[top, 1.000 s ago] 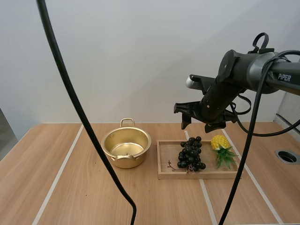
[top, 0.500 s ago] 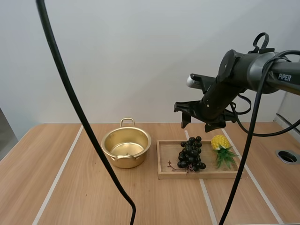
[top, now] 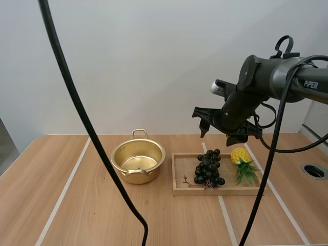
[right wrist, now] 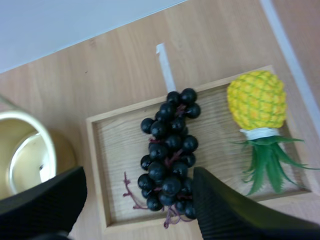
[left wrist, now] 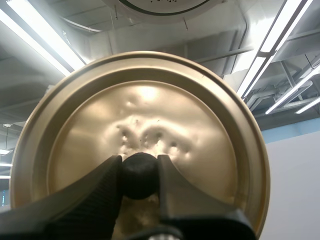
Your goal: Open the pot, put the grape inside, and close it
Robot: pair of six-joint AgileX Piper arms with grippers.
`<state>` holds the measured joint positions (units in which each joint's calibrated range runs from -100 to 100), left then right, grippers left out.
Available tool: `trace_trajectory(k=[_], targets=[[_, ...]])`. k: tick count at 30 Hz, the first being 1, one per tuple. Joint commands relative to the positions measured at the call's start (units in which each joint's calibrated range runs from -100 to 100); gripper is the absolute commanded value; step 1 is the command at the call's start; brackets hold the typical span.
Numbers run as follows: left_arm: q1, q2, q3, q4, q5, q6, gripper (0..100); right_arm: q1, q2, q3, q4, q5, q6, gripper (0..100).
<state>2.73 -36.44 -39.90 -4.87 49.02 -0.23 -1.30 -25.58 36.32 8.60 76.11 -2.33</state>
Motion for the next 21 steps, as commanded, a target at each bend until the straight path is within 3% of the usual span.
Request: trace_trajectory(k=[1, 10, 21], targets=[[0.02, 0.0, -0.29, -0.07, -2.44, -0.4, 0, -0.3, 0.22, -0.43, -5.23, -2.72, 7.56, 100], [0.02, 0.0, -0.29, -0.07, -2.44, -0.4, 0, -0.3, 7.52, -0.56, -7.21, -3.43, 10.22, 100], [0.02, 0.0, -0.29, -0.07, -2.44, -0.4, 0, -0.22, 16.1, -1.09, -3.18, -3.47, 9.74, 100]])
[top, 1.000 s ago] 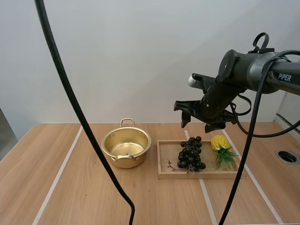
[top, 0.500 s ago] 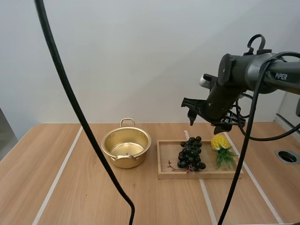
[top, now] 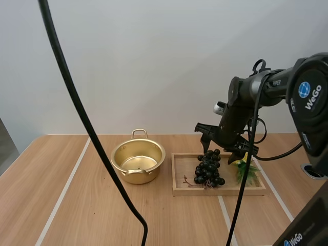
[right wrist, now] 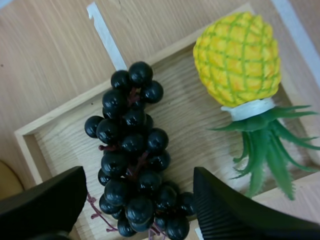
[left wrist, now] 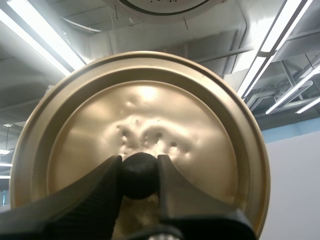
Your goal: Open the pot, put the grape inside, and close it
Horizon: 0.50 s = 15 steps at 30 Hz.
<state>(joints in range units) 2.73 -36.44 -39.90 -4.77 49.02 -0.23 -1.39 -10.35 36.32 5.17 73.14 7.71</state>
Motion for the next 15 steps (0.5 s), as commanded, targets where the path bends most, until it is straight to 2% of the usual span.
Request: trace_trajectory(k=[1, 15], targets=[[0.02, 0.0, -0.29, -0.17, -2.44, -0.4, 0, -0.13, 1.51, -1.31, 0.35, -0.5, -0.3, 100], [0.02, 0.0, -0.29, -0.17, -2.44, -0.4, 0, 1.42, 4.24, -2.47, 0.04, -1.67, 0.23, 100]])
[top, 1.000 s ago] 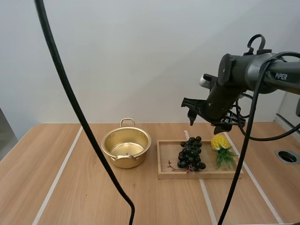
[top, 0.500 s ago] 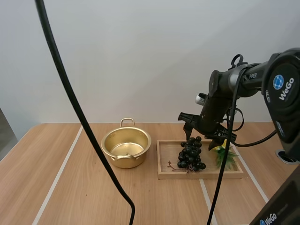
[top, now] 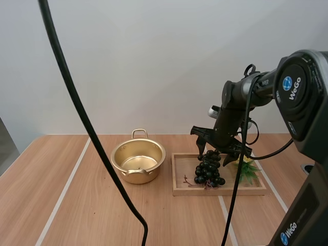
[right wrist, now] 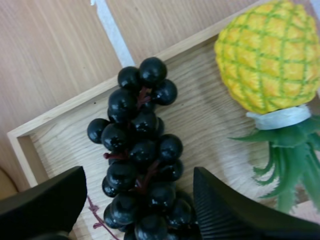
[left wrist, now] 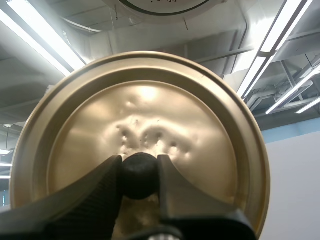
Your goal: Open the pot, put the grape inside, and close it
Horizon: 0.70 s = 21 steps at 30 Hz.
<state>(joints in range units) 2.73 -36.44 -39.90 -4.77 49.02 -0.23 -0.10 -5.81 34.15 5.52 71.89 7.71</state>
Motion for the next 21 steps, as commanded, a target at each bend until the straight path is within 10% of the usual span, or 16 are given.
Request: trace_trajectory(k=[1, 21], targets=[[0.02, 0.0, -0.29, -0.17, -2.44, -0.4, 0, 0.19, -0.3, -0.3, -0.31, -0.46, 0.51, 100], [0.02, 0.0, -0.29, -0.17, -2.44, -0.4, 0, 0.76, 3.67, -0.3, -3.67, -4.02, 2.64, 100]])
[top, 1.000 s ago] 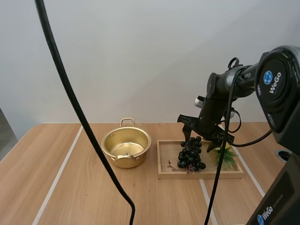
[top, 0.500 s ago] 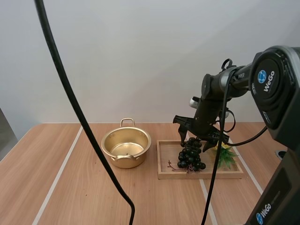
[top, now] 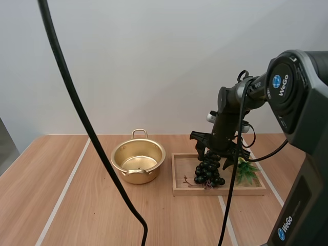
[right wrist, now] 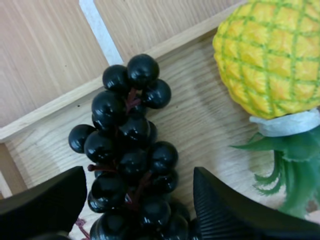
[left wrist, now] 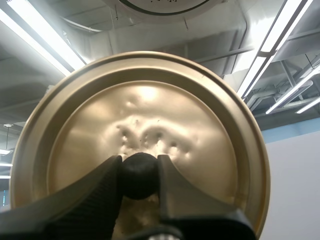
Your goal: Open the pot, put the grape inside, and close it
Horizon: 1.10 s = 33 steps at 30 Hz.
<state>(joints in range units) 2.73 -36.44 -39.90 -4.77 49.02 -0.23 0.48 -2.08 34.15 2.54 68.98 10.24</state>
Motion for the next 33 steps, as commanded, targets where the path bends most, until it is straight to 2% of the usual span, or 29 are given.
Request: trace_trajectory(k=[1, 12, 33], targets=[[0.02, 0.0, -0.29, -0.17, -2.44, -0.4, 0, 0.17, 0.04, -0.3, -0.69, -1.33, 0.12, 100], [0.02, 0.0, -0.29, -0.17, -2.44, -0.4, 0, 0.17, 3.75, -0.3, -0.31, -3.47, 0.03, 100], [0.02, 0.0, -0.29, -0.17, -2.44, -0.4, 0, 0.17, 4.13, -0.3, 0.68, -5.89, -0.13, 100]])
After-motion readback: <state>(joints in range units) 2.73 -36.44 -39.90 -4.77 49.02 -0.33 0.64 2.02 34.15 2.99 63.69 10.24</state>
